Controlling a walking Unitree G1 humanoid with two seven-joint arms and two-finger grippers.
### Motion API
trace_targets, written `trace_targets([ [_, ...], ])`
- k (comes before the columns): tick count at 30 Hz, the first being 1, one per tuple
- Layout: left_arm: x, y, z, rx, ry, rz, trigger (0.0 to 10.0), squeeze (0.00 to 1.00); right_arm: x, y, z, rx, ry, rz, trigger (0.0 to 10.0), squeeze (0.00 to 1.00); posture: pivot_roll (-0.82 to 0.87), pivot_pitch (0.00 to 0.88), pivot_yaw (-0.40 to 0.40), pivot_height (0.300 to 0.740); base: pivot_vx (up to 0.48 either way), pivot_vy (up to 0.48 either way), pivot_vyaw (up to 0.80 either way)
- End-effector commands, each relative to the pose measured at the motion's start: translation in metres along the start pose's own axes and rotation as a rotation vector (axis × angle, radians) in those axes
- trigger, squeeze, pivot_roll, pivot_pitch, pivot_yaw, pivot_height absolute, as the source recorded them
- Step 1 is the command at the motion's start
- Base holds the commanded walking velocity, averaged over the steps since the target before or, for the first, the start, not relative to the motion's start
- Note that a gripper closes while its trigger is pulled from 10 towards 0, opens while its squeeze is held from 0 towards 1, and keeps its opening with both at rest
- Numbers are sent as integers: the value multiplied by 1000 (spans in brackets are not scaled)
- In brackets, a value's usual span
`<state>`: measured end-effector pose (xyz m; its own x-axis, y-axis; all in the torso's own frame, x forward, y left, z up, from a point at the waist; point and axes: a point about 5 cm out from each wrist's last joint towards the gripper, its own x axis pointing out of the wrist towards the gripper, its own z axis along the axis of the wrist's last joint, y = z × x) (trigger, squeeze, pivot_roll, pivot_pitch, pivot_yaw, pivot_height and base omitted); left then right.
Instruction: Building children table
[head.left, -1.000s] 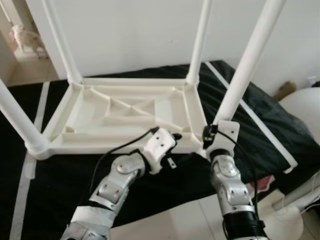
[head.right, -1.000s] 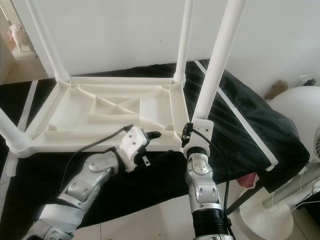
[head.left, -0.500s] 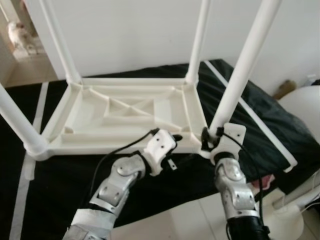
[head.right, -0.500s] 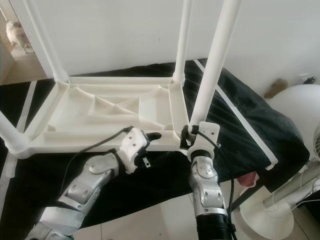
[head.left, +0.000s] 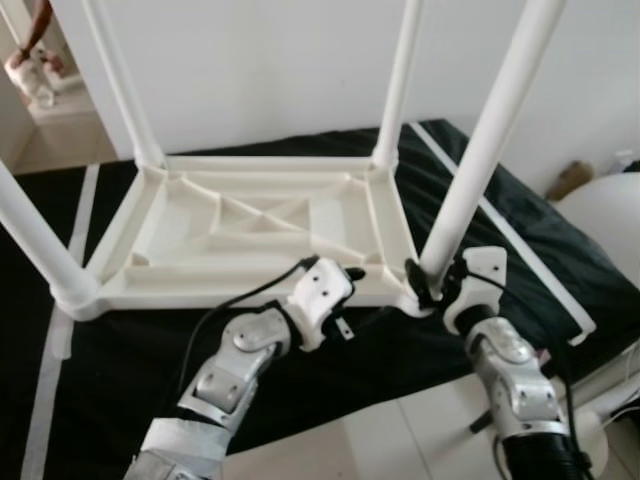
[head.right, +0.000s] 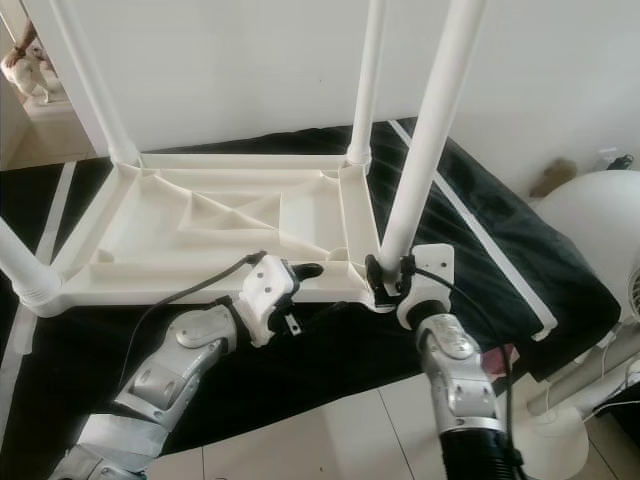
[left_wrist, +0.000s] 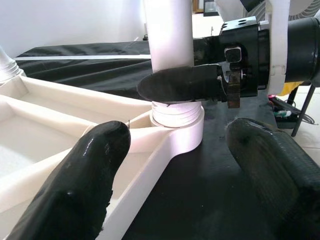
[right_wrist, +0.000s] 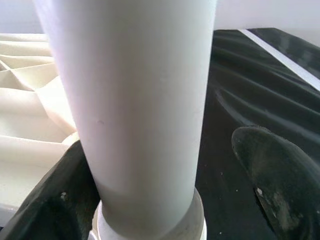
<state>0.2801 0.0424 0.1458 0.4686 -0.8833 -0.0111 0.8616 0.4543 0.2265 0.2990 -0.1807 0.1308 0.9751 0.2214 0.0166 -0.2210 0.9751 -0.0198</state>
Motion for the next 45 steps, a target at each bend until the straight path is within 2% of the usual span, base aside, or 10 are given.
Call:
trace_targets([
  [1,1,-2,-1,5,14,-4,10000,0,2,-3,0,-22,3,52,10000,0,-74,0,1,740,0,0,0],
  [10,-1,0,1,13,14,0,10000,0,17,-6,2,-132,52,262,10000,0,-67,0,1,740,0,0,0],
  [11,-1,1,1,14,14,0,10000,0,19,-6,2,-142,49,273,4745,0,-67,0,1,740,0,0,0],
  [12,-1,1,1,14,14,0,10000,0,19,-6,2,-142,49,273,4745,0,-67,0,1,740,0,0,0],
  [13,-1,1,2,15,13,2,10000,0,20,-6,3,-141,52,286,392,0,-61,0,1,740,0,0,0],
  [14,-2,1,3,16,12,2,10000,0,22,-6,3,-149,54,302,0,0,-55,0,0,740,0,0,0],
  [25,-8,3,3,24,24,14,10000,0,20,-8,-6,-140,90,357,0,0,-41,0,-3,740,0,0,0],
  [26,-8,2,3,21,24,12,10000,0,19,-6,-8,-117,95,348,10000,0,-43,0,-3,740,0,0,0],
  [34,-9,-2,2,11,29,7,10000,0,18,-7,-9,-65,102,240,10000,0,-48,2,-5,740,0,0,0],
  [45,-10,-6,1,-4,32,14,10000,0,13,2,-12,75,111,-43,10000,0,-51,23,-13,740,0,0,0],
])
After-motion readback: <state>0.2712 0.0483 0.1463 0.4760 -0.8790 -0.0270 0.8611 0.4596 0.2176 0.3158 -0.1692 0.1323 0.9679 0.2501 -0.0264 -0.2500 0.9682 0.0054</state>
